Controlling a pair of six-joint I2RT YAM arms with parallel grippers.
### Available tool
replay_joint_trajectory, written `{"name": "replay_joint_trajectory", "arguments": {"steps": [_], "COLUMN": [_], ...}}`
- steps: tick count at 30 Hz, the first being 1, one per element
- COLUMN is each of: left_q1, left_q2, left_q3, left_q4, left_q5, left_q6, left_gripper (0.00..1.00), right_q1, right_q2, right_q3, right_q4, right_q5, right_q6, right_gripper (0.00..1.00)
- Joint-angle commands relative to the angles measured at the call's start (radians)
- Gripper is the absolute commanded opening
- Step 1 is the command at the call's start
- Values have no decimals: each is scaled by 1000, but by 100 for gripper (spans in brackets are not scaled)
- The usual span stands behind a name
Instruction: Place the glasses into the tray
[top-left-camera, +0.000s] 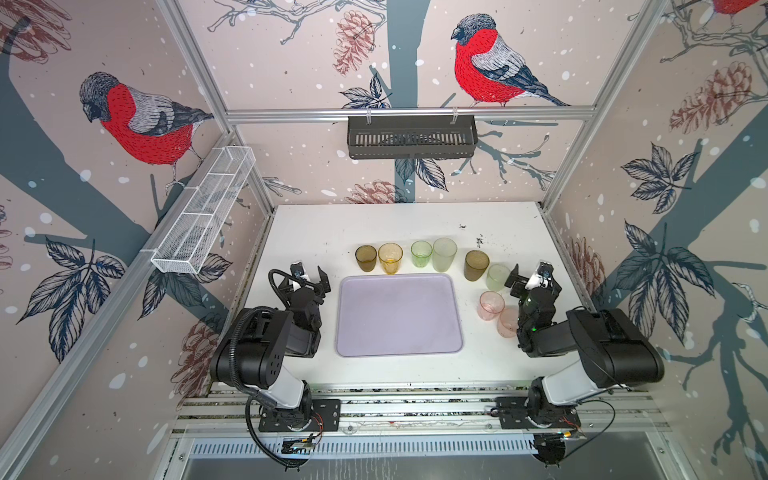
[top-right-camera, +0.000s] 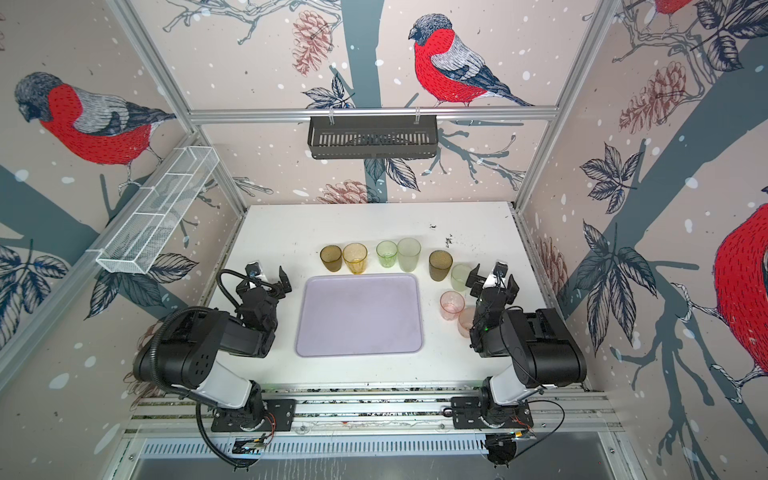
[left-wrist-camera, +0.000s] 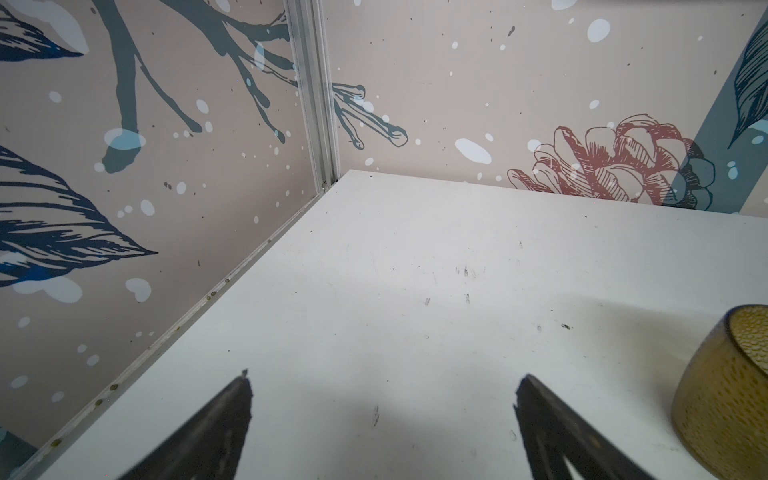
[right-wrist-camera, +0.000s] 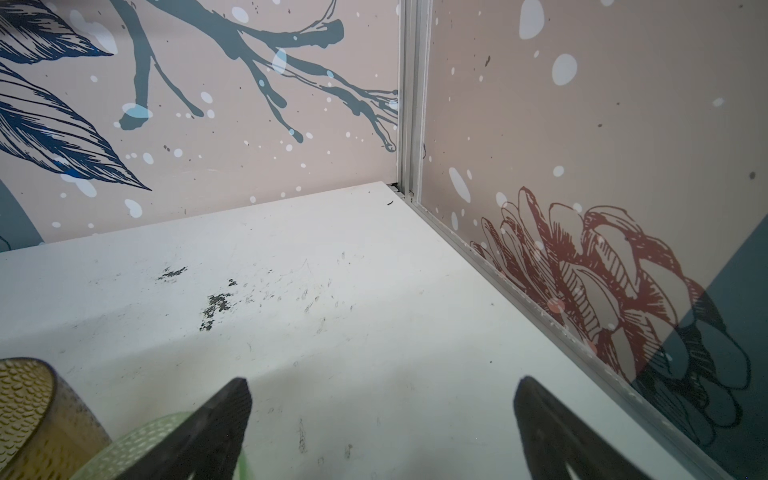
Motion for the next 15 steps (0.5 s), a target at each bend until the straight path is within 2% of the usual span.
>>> {"name": "replay_joint_trajectory", "arguments": {"steps": [1,15], "left_q1": [-1,-1], "left_q2": [0,0], "left_q3": [4,3], "left_q4": [64,61], "left_q5": [-13,-13], "left_q6": [22,22], "left_gripper": [98,98], "right_q1": [0,-5], "right_q2": [2,2], "right_q3": [4,9], "right_q4": [28,18], "right_q5": [2,-6], "right_q6": [0,4], "right_gripper": [100,100]}}
